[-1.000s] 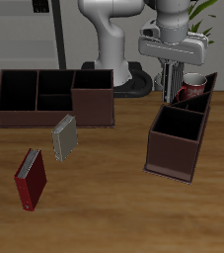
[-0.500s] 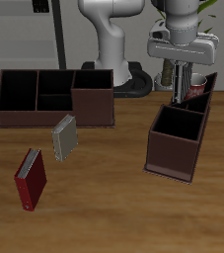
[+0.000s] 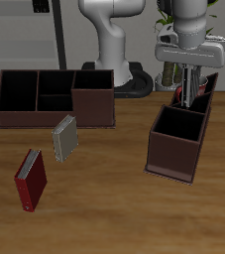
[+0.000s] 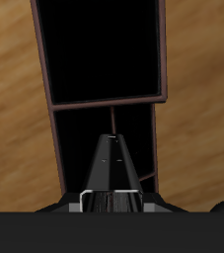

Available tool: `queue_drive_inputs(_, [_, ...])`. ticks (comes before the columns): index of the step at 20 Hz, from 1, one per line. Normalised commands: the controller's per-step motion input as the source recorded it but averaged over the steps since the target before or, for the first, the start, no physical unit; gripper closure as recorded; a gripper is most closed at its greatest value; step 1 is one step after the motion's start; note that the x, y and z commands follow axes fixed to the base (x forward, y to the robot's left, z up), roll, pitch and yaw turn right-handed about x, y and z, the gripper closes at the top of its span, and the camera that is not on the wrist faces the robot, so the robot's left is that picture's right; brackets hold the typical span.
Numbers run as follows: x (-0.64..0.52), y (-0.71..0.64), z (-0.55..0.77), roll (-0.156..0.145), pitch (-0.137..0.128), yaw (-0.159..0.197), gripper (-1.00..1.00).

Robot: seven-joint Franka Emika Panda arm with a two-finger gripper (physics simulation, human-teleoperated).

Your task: Place the red mug into the left desk caddy's left compartment and place the striped book into the left desk caddy's back compartment and place the red book into the back desk caddy's front compartment

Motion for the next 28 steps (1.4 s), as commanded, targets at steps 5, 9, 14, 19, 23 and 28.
queue_drive_inputs(5, [0.22, 0.10, 0.02, -0.007, 0.013, 0.005, 1.00])
queue_drive_inputs(9, [0.14, 0.10, 0.00, -0.004, 0.004, 0.017, 1.00])
queue_drive_inputs(14, [0.11, 0.06, -0.14, 0.001, 0.026, 0.002, 1.00])
queue_drive_inputs(19, [-0.01, -0.02, -0.05, 0.003, 0.005, 0.003, 1.00])
queue_drive_inputs(23, [0.02, 0.02, -0.11, 0.002, 0.013, 0.001, 1.00])
queue_drive_inputs(28, [-0.05, 0.07, -0.08, 0.020, 0.005, 0.015, 1.00])
